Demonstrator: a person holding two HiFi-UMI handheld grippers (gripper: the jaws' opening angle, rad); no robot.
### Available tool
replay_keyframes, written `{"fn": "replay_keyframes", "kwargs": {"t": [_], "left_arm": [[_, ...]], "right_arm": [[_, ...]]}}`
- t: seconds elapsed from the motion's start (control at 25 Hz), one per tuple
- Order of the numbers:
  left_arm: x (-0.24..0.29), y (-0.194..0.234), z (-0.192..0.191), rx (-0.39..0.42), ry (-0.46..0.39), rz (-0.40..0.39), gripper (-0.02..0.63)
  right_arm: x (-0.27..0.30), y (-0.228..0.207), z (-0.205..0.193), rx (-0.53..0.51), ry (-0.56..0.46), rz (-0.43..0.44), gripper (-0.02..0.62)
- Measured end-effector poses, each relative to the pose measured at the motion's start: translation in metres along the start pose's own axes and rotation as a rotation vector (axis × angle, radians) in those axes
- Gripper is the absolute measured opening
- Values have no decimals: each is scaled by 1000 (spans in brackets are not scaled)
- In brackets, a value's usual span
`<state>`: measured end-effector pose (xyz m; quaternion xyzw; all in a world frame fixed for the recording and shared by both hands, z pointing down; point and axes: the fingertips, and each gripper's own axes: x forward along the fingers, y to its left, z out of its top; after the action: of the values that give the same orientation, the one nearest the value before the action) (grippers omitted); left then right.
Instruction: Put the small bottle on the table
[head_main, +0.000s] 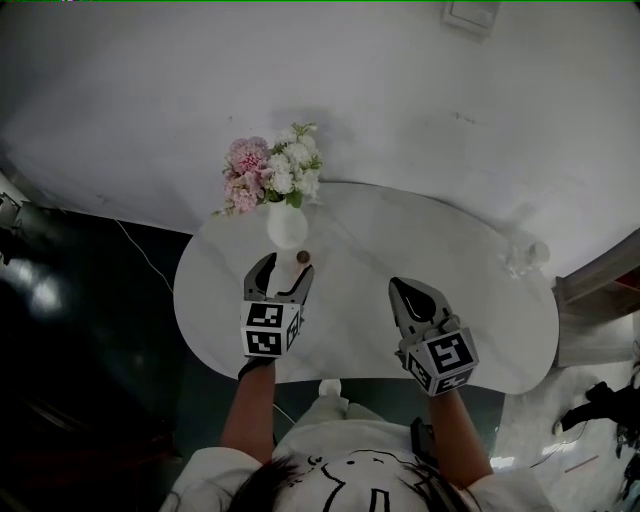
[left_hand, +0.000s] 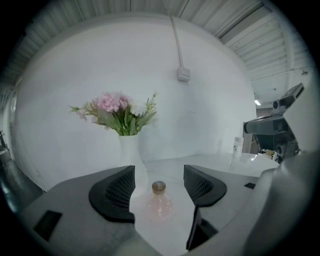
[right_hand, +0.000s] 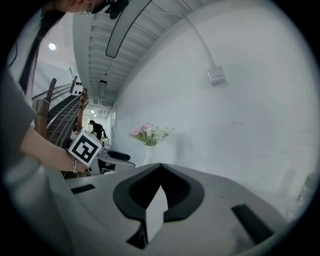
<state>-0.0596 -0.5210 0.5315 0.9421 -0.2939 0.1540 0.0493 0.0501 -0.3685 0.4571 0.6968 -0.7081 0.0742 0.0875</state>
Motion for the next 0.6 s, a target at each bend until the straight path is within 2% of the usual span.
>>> {"fn": "replay_keyframes", "kwargs": {"t": [0.28, 0.6], "left_arm": [[-51, 1, 39, 23, -87, 57, 313], [-93, 8, 80, 47, -175, 108, 313]], "right_arm": [[-28, 5, 28, -13, -43, -5, -8], [-51, -1, 68, -50, -120, -49, -8]]}}
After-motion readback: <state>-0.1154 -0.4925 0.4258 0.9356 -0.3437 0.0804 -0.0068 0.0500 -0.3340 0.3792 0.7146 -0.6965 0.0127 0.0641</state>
